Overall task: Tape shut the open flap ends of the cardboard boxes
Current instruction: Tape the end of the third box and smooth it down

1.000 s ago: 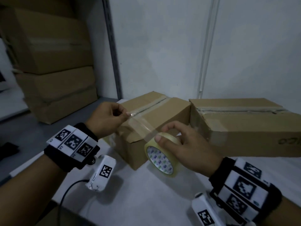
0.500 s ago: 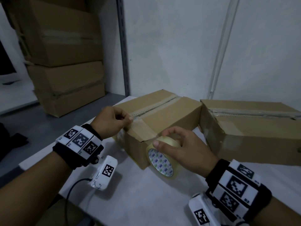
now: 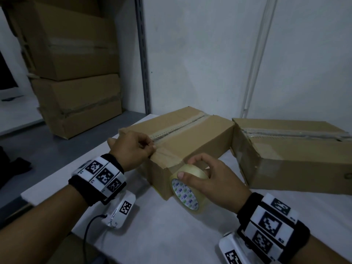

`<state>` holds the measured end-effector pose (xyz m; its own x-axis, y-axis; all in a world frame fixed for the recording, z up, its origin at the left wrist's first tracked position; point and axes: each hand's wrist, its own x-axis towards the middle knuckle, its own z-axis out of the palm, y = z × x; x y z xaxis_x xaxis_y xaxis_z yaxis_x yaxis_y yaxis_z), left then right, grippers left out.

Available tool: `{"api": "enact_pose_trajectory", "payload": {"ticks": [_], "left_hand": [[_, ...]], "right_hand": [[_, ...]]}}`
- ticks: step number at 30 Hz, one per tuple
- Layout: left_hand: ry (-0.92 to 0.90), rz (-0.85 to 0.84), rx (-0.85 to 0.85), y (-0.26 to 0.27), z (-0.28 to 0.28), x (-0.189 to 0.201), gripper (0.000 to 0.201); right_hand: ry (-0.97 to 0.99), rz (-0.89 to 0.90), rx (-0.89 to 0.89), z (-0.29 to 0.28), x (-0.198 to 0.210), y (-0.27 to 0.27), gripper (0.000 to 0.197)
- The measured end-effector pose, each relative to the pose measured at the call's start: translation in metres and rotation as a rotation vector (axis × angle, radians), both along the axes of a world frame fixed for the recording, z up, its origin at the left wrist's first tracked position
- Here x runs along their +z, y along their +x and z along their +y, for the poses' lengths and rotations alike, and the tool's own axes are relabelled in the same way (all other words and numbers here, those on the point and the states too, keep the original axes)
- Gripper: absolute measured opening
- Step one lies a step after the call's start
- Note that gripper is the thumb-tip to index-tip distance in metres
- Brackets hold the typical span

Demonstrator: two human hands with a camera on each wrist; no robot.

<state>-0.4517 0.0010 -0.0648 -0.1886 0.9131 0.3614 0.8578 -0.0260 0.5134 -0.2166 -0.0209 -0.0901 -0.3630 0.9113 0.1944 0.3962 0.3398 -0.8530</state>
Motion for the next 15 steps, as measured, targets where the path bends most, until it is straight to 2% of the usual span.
{"api": "enact_pose_trajectory", "payload": {"ticks": [5, 8, 10, 13, 15], "left_hand": [[-0.025, -0.014, 0.038, -0.002, 0.004, 0.003, 0.014], [-0.013, 0.062, 0.095, -0.002, 0.005, 0.005, 0.014], [0.072, 0.118, 0.084, 0.006, 0.003, 0.008, 0.012], [0.203, 0.083, -0.129, 0.017, -0.006, 0.011, 0.018], [0.147, 0.089, -0.319, 0.023, -0.012, 0.009, 0.017]], "right_hand": [[0.0, 0.029, 0.009, -0.003, 0.0, 0.0, 0.031], [-0.003, 0.032, 0.005, -0.004, -0.001, -0.001, 0.029], [0.001, 0.016, 0.006, -0.004, -0.002, -0.002, 0.03], [-0.012, 0.005, 0.019, -0.003, -0.003, -0.002, 0.032], [-0.024, -0.002, 0.042, -0.002, -0.006, 0.0, 0.036]]}}
